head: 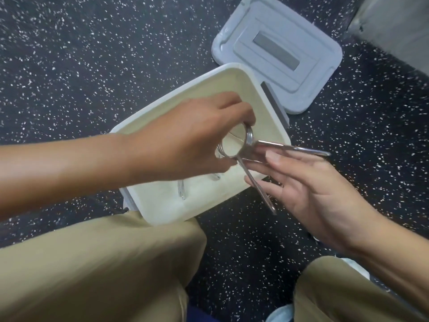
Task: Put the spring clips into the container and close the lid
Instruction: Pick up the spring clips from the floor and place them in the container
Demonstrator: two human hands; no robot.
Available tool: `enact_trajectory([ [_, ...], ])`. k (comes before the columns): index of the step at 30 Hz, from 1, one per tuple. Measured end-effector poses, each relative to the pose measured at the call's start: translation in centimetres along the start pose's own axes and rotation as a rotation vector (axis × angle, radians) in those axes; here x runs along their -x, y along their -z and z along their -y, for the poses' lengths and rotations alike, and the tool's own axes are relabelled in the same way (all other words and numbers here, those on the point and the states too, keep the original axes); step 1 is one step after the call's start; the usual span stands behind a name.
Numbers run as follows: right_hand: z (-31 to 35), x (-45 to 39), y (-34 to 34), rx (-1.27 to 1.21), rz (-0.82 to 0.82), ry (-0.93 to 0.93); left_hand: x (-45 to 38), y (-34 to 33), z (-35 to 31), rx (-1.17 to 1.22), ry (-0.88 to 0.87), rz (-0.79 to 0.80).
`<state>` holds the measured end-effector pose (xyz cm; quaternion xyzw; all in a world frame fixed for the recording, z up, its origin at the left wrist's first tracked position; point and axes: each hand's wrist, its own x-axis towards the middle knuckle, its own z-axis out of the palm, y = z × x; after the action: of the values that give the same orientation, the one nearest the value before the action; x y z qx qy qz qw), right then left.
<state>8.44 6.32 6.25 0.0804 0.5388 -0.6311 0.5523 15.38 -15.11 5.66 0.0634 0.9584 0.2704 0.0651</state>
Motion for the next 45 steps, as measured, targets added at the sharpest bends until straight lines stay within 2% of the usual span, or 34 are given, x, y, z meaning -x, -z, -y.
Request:
enact_trajectory([
  [10,-1.0,1.3,2.7,0.053,-0.107,0.011,-0.4,1.1,4.6,-0.152,0.172,0.098],
  [19,-1.7,2.7,5.3,0.078,-0.161,0.022,-2.8,-3.8,6.2,-0.313,0.111,0.255],
  [25,-2.2,3.2,7.2,0.046,-0.225,0.049,-4.0,-6.9,7.1,-0.297,0.201,0.336],
  [32,-2.5,3.2,9.7,0.055,-0.330,0.077,-3.9,-8.4,7.9,-0.314,0.176,0.326],
  [40,-2.6,3.4,12.5,0.100,-0.404,0.098,-3.8,-6.7,5.7,-0.391,0.203,0.352],
  [45,-1.9,3.6,15.1,0.161,-0.459,0.150,-3.6,-3.1,0.8,-0.309,0.065,0.142],
])
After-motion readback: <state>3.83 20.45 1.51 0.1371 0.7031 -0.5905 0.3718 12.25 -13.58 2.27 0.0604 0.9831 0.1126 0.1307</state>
